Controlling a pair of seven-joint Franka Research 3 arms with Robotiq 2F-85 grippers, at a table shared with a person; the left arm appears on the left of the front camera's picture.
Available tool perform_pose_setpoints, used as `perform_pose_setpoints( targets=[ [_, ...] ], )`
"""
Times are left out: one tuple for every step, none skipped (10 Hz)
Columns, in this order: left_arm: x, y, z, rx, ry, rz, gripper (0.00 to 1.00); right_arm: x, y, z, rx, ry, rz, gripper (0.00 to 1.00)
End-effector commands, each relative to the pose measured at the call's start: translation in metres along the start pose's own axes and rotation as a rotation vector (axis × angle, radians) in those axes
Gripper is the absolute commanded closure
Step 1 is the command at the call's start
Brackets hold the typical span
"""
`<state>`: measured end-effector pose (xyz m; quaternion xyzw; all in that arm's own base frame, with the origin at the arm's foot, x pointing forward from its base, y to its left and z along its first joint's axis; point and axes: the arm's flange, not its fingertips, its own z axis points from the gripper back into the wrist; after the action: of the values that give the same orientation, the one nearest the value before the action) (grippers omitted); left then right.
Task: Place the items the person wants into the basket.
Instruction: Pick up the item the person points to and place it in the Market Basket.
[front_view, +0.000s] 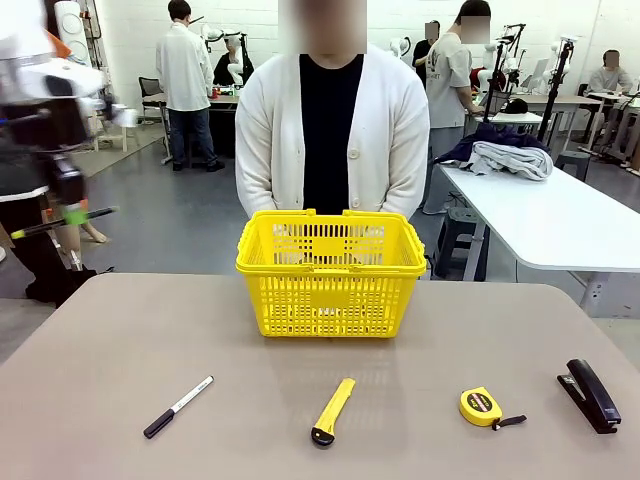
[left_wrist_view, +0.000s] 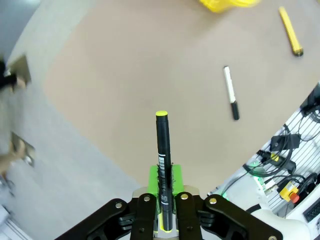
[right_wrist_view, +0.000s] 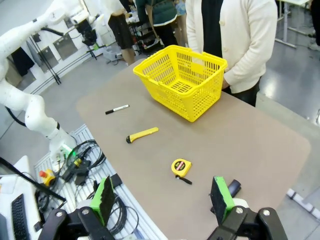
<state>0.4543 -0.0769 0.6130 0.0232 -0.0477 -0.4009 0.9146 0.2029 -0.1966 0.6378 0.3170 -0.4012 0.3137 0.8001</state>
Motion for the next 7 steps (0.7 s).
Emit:
perform_pose_setpoints(
  targets=[
    [0.09, 0.007, 0.014, -0.004, 0.02, -0.255, 0.89, 0.002, -0.001, 0.0, 0.015, -0.022, 0.012, 0.0],
    [0.129, -0.002, 0.012, 0.008, 0.015, -0.333, 0.89, 0.002, -0.001, 0.0, 0.015, -0.022, 0.012, 0.0],
    [0.163, -0.009, 0.011, 0.001, 0.006, -0.4, 0.89, 0.002, -0.001, 0.0, 0.015, -0.022, 0.012, 0.0],
    [0.196, -0.017, 0.008, -0.032, -0.005, -0.458, 0.89, 0.002, -0.001, 0.0, 0.015, -0.022, 0.012, 0.0],
    [0.22, -0.025, 0.001, -0.054, -0.003, -0.49, 0.89, 0.002, -0.001, 0.0, 0.015, -0.022, 0.012, 0.0],
    [0.24, -0.035, -0.006, -0.067, -0.01, -0.516, 0.89, 0.002, -0.001, 0.0, 0.015, -0.022, 0.012, 0.0],
    [0.255, -0.046, -0.013, -0.084, -0.026, -0.541, 0.89, 0.002, -0.001, 0.0, 0.015, -0.022, 0.012, 0.0]
  ],
)
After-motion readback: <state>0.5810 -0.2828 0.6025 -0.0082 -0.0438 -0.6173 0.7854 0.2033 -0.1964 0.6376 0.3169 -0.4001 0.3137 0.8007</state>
